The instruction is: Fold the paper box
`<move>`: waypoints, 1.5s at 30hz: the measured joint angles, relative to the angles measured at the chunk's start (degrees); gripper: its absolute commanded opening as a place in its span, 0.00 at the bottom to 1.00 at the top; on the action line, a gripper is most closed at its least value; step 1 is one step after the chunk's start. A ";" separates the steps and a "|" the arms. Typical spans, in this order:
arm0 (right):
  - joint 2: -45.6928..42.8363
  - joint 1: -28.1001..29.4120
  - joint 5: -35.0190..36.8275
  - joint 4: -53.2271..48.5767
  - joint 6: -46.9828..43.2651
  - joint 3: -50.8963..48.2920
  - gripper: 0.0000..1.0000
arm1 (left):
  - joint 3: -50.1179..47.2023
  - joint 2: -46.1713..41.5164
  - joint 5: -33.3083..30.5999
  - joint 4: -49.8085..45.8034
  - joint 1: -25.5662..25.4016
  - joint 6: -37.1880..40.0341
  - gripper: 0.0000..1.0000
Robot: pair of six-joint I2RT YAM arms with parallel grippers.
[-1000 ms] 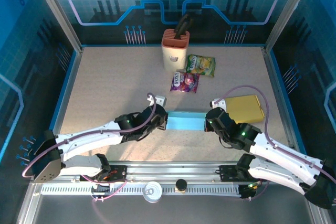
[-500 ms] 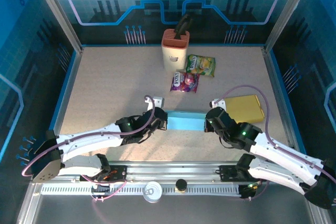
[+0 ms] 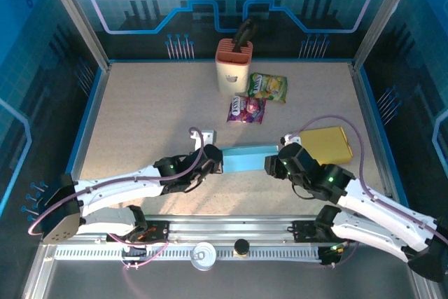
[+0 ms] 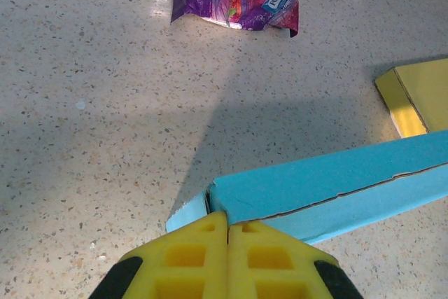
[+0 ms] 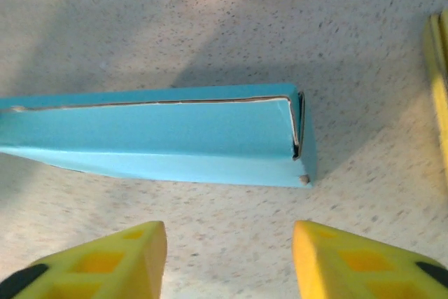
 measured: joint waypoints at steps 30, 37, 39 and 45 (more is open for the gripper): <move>-4.17 -19.43 -23.80 21.07 49.92 -11.91 0.75 | 0.09 0.33 -2.84 -0.48 -1.95 -2.82 0.00; -4.57 -21.59 -24.79 23.45 51.32 -14.08 0.68 | 0.15 0.39 -2.99 -0.63 -1.95 -2.82 0.00; -4.57 -22.64 -25.11 23.76 51.41 -15.06 0.66 | 0.15 0.39 -2.99 -0.63 -1.95 -2.82 0.00; -3.54 -24.52 -26.58 25.86 51.41 -15.58 0.59 | 0.17 0.46 -3.02 -0.61 -2.10 -2.82 0.00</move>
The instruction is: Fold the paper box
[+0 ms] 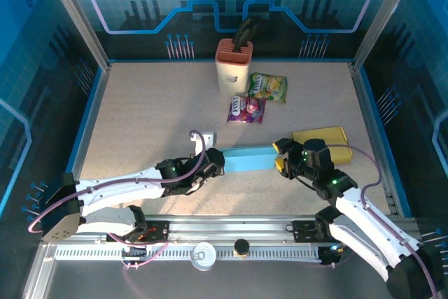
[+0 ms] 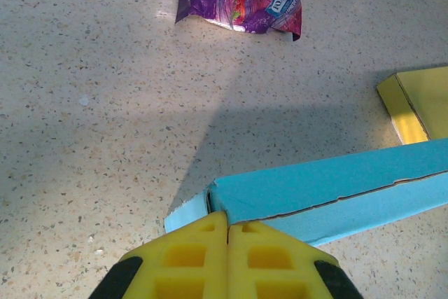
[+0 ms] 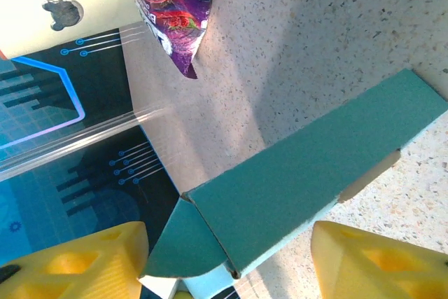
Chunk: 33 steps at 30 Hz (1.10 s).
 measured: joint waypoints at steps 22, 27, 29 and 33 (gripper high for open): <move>1.70 -0.15 -0.11 3.04 -0.04 -0.48 0.54 | 0.44 -5.64 4.44 -7.41 -0.07 0.44 0.44; 2.67 -0.15 -0.13 4.02 -0.04 -0.48 0.54 | 2.93 -5.60 6.60 -9.09 0.70 1.09 0.38; 3.02 -0.15 -0.13 4.42 -0.04 -0.48 0.54 | 3.43 -5.42 7.43 -9.29 1.27 1.53 0.35; 3.15 -0.15 -0.15 4.61 -0.04 -0.48 0.54 | 3.43 -5.11 9.09 -9.64 2.99 1.70 0.37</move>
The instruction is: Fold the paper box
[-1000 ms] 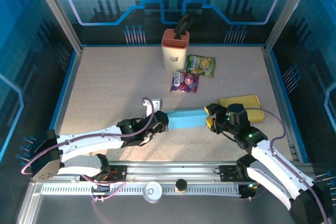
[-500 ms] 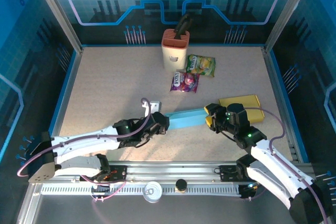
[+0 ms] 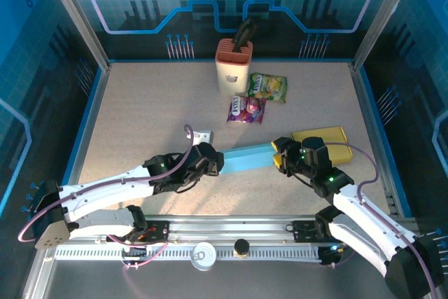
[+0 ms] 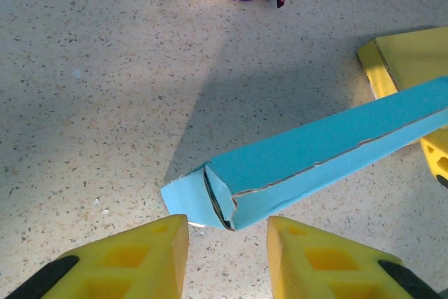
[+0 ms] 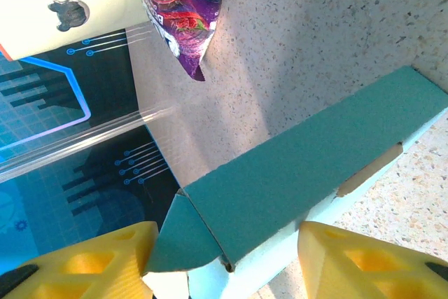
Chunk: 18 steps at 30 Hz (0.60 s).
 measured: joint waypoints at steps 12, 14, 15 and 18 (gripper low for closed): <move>0.00 0.00 0.00 0.00 -0.04 0.00 0.53 | 0.20 -1.33 2.95 -2.14 3.85 -16.20 0.46; 0.00 0.00 0.00 0.00 -0.17 0.00 0.53 | 0.20 -2.38 3.23 -2.80 4.85 -21.20 0.43; 0.02 0.00 0.00 0.00 -0.20 0.00 0.53 | 0.07 -3.08 3.52 -2.75 5.46 -23.91 0.42; 0.02 0.00 0.00 0.02 -0.20 0.00 0.53 | -1.42 -5.18 5.07 -1.18 7.10 -29.31 0.41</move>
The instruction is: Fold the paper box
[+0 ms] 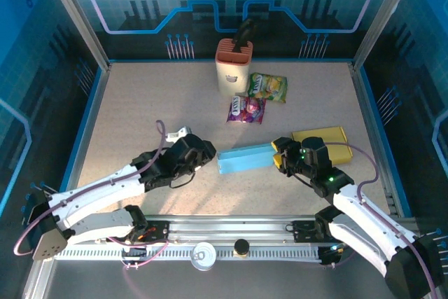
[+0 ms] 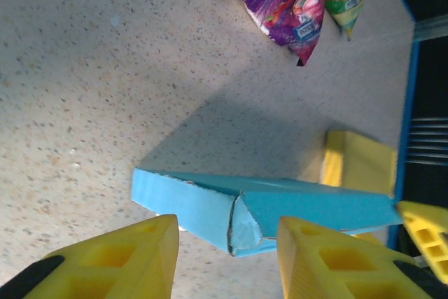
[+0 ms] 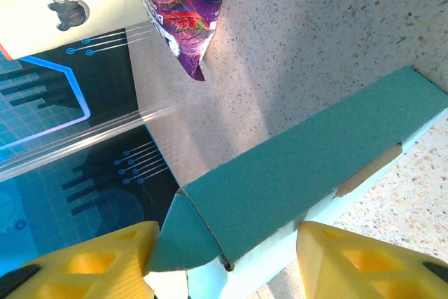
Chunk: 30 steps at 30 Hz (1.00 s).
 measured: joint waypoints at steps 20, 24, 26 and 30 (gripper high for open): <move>0.35 0.00 -0.37 0.42 -0.09 0.00 0.53 | -2.23 5.31 8.76 8.04 2.29 -8.41 0.30; 0.35 0.00 -0.39 0.42 -0.24 0.00 0.52 | -3.13 5.31 8.92 9.16 2.51 -8.41 0.30; 0.48 0.00 -0.42 0.46 -0.26 0.00 0.52 | -3.39 5.31 8.92 9.64 2.51 -8.41 0.30; 0.81 0.00 -0.39 0.87 -0.42 0.00 0.52 | -3.45 5.33 9.11 9.84 2.75 -8.41 0.30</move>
